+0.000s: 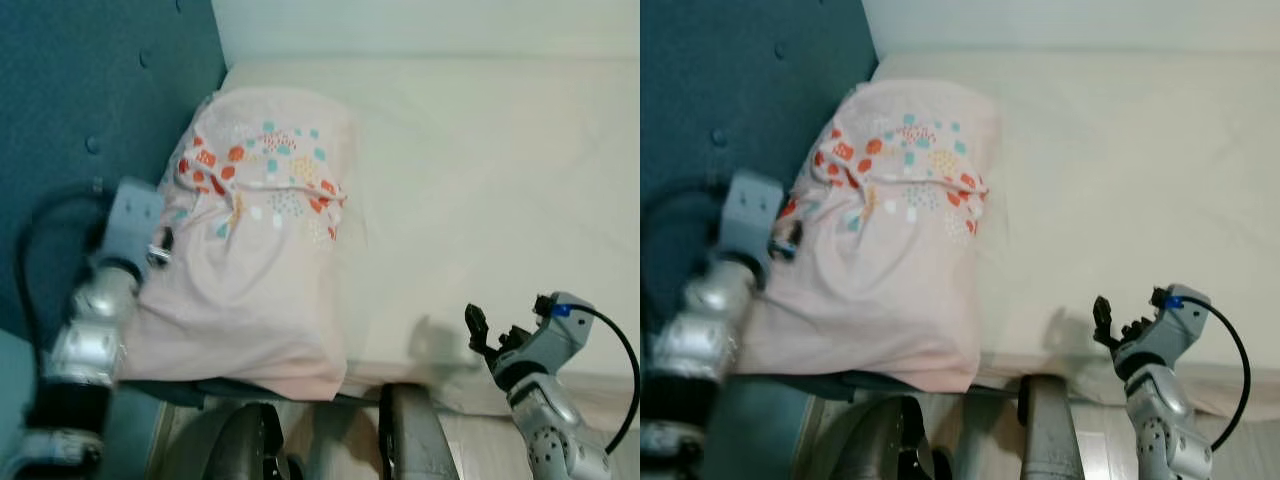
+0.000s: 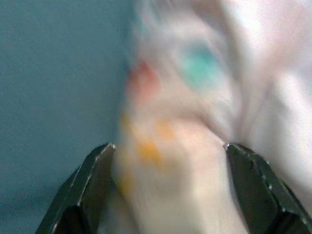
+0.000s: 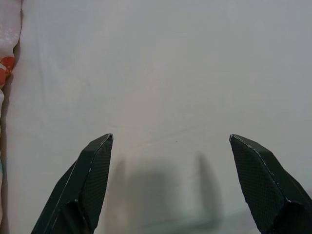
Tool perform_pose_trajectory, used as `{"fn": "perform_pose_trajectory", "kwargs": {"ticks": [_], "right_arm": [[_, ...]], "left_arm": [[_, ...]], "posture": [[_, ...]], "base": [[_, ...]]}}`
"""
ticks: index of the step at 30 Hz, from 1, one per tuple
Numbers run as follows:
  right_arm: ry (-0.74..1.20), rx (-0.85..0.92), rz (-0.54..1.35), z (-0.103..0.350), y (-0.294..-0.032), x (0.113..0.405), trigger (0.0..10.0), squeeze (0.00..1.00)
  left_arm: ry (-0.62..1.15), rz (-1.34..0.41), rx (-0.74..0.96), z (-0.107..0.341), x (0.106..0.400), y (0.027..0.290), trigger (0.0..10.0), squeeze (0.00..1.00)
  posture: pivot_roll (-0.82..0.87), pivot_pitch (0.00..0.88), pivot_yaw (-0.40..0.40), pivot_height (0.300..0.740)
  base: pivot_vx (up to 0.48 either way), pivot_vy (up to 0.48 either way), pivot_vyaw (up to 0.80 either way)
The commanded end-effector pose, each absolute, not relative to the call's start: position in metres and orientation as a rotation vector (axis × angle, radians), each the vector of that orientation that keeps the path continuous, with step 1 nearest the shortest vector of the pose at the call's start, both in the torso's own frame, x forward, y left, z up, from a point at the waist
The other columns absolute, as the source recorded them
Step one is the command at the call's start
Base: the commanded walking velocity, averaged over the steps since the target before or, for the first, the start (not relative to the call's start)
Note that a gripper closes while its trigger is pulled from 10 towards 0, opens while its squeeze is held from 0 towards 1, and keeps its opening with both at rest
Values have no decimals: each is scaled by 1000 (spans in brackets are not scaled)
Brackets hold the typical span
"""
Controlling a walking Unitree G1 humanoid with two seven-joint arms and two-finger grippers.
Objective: Clean up the room
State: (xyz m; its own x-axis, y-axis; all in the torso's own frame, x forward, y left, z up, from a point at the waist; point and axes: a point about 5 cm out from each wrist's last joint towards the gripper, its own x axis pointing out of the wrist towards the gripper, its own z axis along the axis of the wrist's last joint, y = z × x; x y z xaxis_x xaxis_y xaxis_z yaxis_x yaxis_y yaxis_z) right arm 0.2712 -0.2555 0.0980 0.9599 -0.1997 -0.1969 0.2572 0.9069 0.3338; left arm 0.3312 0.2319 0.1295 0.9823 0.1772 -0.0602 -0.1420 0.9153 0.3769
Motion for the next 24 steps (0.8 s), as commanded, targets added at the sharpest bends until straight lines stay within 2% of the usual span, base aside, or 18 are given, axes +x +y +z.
{"fn": "perform_pose_trajectory", "kwargs": {"ticks": [1,5,7,9,11,12,15,17,19,21,22,24], "right_arm": [[180,363,-255,93,-259,267,10000,0],[178,359,-259,94,-262,263,10000,0],[179,359,-262,93,-262,261,10000,0],[181,358,-265,93,-262,258,10000,0],[185,355,-267,93,-262,254,10000,0],[188,353,-268,93,-262,252,10000,0],[189,352,-268,93,-262,251,10000,0],[191,348,-269,93,-263,251,10000,0],[191,348,-269,93,-263,251,10000,0],[189,342,-268,95,-264,253,10000,0],[189,342,-268,95,-264,253,10000,0],[181,338,-265,98,-266,257,10000,0]], "left_arm": [[125,195,395,119,326,239,10000,0],[266,191,543,68,312,240,10000,0],[319,202,570,54,306,241,10000,0],[381,234,528,41,300,242,10000,0],[433,267,452,29,296,240,10000,0],[435,246,372,25,299,227,10000,0],[433,238,354,25,300,224,10000,0],[430,200,221,23,306,207,10000,0],[430,200,221,23,306,207,10000,0],[409,148,-55,27,318,178,10000,0],[409,148,-55,27,318,178,10000,0],[349,90,-214,41,332,159,10000,0]], "posture": [[-33,254,52,617],[-47,275,47,617],[-50,278,46,617],[-67,288,43,617],[-76,295,41,617],[-82,301,37,617],[-82,301,37,617],[-91,303,36,617],[-91,303,36,617],[-108,291,29,617],[-108,291,29,617],[-109,264,29,617]], "base": [[0,0,0],[0,0,0],[0,0,0],[0,0,0],[0,0,0],[0,0,0],[0,0,0],[0,0,0],[0,0,0],[0,0,0],[0,0,0],[0,0,0]]}}
